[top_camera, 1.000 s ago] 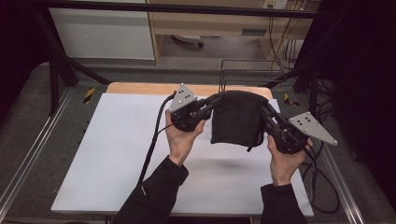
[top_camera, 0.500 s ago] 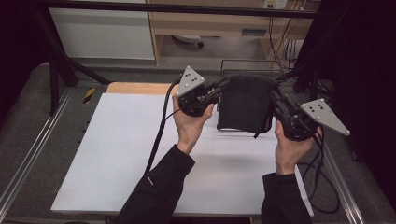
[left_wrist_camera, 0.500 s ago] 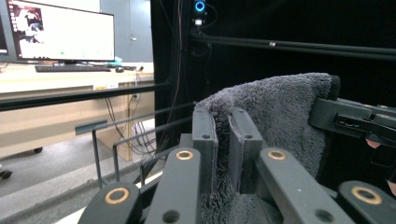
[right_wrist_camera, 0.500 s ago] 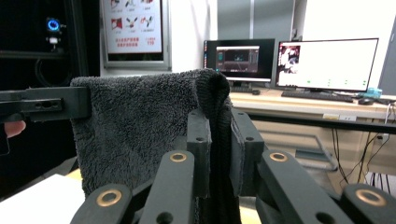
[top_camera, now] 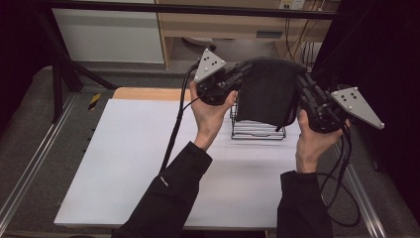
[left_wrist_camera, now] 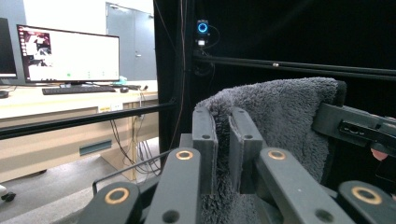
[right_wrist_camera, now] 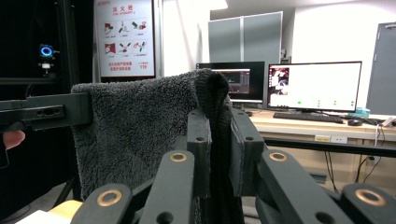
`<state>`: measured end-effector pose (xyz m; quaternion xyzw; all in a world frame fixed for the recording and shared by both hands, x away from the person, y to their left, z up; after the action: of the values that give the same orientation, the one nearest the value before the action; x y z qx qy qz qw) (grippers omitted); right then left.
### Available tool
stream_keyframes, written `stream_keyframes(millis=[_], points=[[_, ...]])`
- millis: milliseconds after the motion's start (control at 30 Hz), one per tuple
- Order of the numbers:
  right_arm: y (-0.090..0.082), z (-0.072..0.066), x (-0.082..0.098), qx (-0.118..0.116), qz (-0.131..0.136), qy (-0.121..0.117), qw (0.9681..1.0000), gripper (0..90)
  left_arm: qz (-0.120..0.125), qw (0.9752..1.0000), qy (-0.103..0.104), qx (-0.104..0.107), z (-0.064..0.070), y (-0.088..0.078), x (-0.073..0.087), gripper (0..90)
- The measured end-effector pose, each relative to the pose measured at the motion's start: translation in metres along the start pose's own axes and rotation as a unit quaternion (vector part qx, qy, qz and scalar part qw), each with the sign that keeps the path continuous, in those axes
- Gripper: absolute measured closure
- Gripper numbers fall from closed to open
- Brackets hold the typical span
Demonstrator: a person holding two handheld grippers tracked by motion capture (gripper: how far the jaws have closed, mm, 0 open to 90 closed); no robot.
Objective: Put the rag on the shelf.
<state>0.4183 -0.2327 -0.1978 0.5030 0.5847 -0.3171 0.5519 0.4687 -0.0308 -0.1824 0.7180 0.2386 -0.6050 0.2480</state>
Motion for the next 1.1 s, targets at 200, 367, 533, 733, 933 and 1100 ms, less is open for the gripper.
stream_keyframes(millis=[200,367,533,733,933,1100], points=[[0.008,0.006,-0.009,0.005,0.006,-0.005,1.0,80.8,0.005,1.0,0.003,-0.004,-0.002,0.012,-0.007,82.3],[0.016,0.014,-0.017,0.008,0.005,-0.009,0.9999,80.8,0.008,1.0,-0.002,-0.003,-0.004,0.02,-0.012,82.3],[0.023,0.02,-0.024,0.005,0.004,-0.008,0.9999,80.8,0.009,0.9999,0.001,-0.009,-0.008,0.027,-0.019,82.3],[0.033,0.024,-0.035,0.003,0.007,-0.01,0.9999,80.8,0.013,0.9998,0.007,-0.016,-0.012,0.034,-0.03,82.3],[0.041,0.028,-0.047,0.003,0.013,-0.009,0.9999,80.8,0.015,0.9996,0.01,-0.02,-0.016,0.042,-0.041,82.3],[0.047,0.03,-0.054,0.003,0.017,-0.008,0.9998,80.8,0.015,0.9996,0.008,-0.02,-0.019,0.046,-0.048,82.3]])
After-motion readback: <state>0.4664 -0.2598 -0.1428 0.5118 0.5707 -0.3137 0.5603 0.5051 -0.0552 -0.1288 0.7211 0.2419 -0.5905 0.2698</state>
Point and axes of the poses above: each handheld gripper's, and its own axes: y roughly forward along the jaws, x roughly out of its underside, z roughly to its right, the point moved 5 cm from there along y, roughly forward along the jaws, and after that the axes turned 11 degrees about y, right-handed, at the moved point
